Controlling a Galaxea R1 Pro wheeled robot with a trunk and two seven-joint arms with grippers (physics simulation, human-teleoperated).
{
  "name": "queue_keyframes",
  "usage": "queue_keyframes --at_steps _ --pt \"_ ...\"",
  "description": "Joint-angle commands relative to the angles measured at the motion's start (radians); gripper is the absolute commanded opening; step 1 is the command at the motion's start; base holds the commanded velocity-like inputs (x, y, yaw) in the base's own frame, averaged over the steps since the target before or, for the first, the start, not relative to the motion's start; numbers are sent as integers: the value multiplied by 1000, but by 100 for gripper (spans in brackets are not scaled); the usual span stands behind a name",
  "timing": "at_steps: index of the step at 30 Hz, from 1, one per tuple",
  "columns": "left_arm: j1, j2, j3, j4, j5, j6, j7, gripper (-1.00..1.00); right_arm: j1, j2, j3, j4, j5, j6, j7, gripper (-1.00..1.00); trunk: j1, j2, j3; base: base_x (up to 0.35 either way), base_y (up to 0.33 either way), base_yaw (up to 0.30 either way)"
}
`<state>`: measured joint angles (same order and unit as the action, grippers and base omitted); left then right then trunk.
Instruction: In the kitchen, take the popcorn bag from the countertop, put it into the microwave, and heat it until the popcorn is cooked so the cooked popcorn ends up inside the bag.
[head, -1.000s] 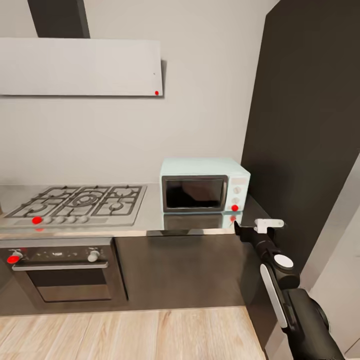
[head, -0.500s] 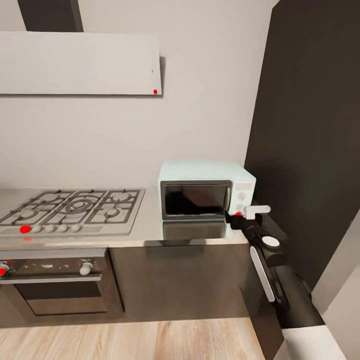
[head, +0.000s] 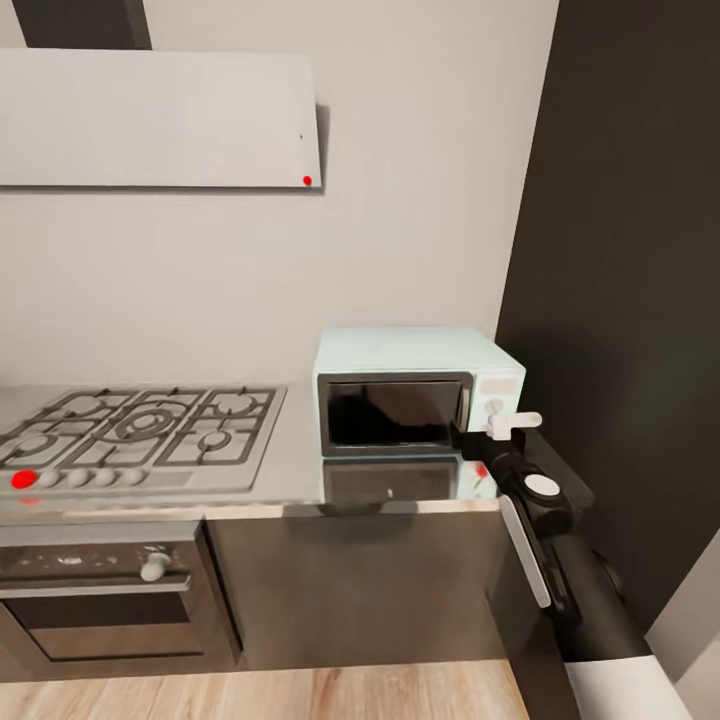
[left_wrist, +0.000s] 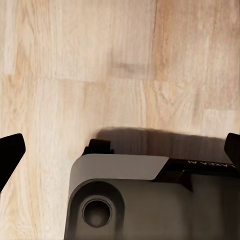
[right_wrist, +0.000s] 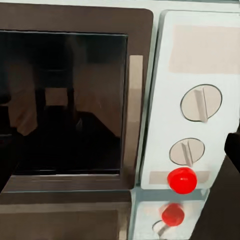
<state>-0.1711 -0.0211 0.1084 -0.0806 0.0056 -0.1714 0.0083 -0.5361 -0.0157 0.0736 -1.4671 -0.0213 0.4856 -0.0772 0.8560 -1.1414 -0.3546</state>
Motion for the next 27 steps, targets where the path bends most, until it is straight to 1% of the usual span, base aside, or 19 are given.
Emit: queue_keyframes --at_steps 1,9,14,19,27 --pt "-1 0 5 1 1 -3 1 100 -1 -1 3 2 -3 5 -8 100 0 -1 -1 99 0 0" --pt "-1 -1 5 1 1 -3 1 100 1 -1 -1 9 -3 2 -7 100 0 -1 -1 18 0 0" --pt "-1 0 5 1 0 -3 1 100 18 0 -4 11 -5 -4 -8 100 0 -1 -1 6 0 0" --pt "-1 0 4 1 0 -3 1 100 28 0 -6 29 -5 -5 -7 100 0 -1 -1 156 0 0" --pt "-1 0 4 1 0 -3 1 100 28 0 -9 43 -5 -5 -7 100 0 -1 -1 23 0 0"
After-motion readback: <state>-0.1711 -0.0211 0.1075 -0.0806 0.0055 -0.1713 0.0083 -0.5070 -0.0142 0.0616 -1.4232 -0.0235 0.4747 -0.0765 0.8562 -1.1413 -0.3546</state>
